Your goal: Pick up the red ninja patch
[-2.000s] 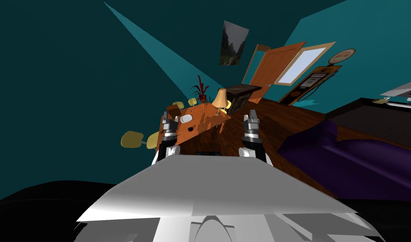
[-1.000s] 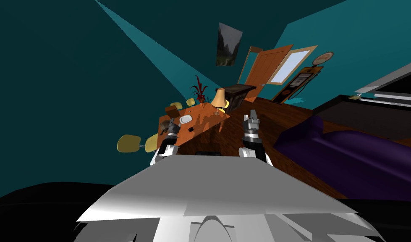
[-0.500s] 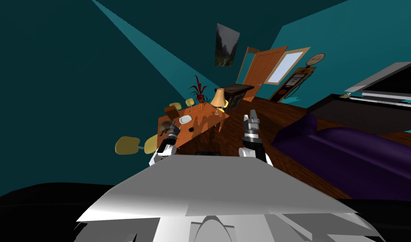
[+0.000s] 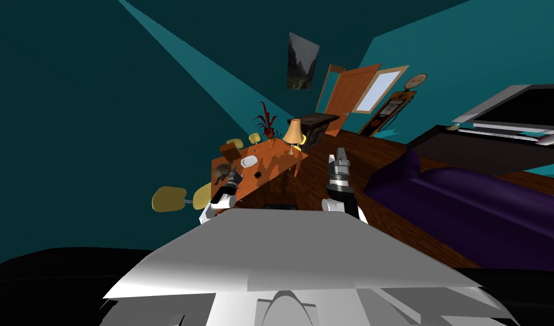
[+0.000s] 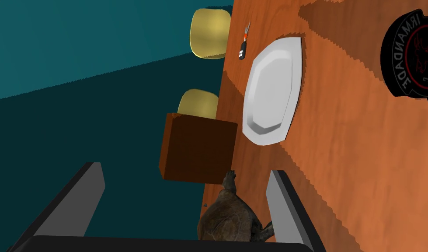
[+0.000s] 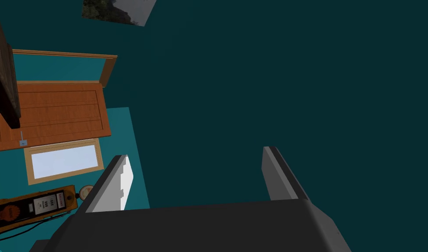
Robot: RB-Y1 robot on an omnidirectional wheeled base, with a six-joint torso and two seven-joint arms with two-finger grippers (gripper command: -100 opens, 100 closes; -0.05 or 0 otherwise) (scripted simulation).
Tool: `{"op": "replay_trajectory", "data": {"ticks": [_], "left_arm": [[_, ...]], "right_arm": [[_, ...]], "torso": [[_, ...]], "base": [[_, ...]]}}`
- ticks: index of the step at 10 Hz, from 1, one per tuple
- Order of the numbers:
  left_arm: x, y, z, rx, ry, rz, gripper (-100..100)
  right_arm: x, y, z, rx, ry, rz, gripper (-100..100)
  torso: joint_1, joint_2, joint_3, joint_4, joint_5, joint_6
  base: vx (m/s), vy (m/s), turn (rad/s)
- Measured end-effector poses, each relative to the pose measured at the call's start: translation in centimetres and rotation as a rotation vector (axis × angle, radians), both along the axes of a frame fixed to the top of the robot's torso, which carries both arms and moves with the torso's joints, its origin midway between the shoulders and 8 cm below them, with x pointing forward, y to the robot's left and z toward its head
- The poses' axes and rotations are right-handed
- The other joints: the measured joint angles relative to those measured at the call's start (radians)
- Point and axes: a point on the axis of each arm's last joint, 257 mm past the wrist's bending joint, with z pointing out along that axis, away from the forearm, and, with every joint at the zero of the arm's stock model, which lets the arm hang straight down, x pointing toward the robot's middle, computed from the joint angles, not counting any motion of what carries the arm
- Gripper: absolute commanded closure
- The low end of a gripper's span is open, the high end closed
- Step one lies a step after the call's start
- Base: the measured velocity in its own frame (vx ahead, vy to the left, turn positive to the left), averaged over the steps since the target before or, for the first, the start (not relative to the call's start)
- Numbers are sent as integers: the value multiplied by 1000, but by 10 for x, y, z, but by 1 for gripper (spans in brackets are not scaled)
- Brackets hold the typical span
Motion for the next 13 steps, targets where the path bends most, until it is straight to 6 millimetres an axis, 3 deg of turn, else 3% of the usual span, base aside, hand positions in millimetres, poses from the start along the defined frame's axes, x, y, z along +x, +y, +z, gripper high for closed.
{"op": "replay_trajectory", "data": {"ticks": [6,8,13], "left_arm": [[-12,29,-63,-68,196,41,-100],[-13,34,-71,-83,237,49,-100],[-29,57,-117,-154,411,99,-100]], "right_arm": [[0,0,0,0,0,0,0],[0,0,0,0,0,0,0],[0,0,0,0,0,0,0]], "torso": [[0,0,0,0,0,0],[-1,0,0,0,0,0],[-1,-1,-1,0,0,0]], "base": [[-1,22,-63],[3,8,-35],[10,8,-75]]}}
